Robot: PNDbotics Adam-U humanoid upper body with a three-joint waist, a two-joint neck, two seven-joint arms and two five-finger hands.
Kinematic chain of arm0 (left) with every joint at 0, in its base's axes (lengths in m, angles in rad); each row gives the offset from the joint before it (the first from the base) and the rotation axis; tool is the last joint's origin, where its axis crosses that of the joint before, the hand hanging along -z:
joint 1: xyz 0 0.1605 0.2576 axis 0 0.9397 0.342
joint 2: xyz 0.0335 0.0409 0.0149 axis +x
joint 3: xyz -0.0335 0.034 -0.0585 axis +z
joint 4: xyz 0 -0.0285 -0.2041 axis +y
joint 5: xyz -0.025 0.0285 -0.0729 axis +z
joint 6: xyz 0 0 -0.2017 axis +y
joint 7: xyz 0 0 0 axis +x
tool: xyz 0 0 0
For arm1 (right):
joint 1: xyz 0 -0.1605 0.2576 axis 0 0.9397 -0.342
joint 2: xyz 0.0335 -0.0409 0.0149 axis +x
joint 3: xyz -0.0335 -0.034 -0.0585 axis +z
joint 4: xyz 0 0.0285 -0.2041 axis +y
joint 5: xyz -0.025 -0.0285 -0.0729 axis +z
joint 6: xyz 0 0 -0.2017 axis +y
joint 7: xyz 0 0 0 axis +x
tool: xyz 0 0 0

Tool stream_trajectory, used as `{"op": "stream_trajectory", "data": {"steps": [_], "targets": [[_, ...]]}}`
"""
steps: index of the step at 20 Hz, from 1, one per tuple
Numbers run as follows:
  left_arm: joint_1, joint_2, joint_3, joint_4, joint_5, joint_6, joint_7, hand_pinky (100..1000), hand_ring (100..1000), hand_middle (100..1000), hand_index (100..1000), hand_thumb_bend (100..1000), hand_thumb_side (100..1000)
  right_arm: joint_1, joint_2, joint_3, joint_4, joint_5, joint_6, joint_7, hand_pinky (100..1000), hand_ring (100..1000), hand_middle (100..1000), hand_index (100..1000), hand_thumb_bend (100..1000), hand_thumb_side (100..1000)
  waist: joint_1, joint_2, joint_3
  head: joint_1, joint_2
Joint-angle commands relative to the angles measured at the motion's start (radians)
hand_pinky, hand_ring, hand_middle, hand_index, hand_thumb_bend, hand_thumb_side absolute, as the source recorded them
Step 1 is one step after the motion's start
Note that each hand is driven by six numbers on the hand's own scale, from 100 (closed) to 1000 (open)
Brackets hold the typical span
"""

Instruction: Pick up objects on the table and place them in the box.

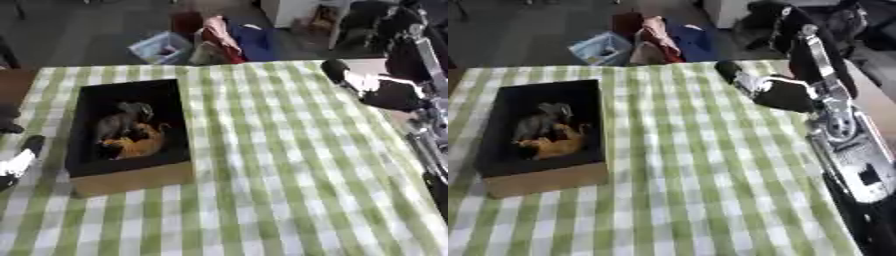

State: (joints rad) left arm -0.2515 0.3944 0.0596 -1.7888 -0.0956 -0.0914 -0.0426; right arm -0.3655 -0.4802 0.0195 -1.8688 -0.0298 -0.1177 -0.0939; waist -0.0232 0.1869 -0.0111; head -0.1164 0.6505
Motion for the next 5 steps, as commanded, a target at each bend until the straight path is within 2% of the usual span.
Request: {"op": "stream_trajectory", "data": {"steps": [1,5], "targets": [[-0.003,0.005,0.015,-0.021,0.012,-0.001,0.019,690,574,611,710,412,100,0.012,-0.003,-0.023,-0.026,-0.030,0.000,-0.025,602,760,666,813,555,284,0.002,-0.008,-0.001,0.007,0.005],[0.003,-0.003,0.017,-0.024,0.014,-0.002,0.028,690,573,611,709,412,100,0.040,0.016,-0.026,-0.031,-0.040,-0.004,-0.036,604,758,662,812,553,283,0.001,0.007,0.006,0.010,0.010]]}}
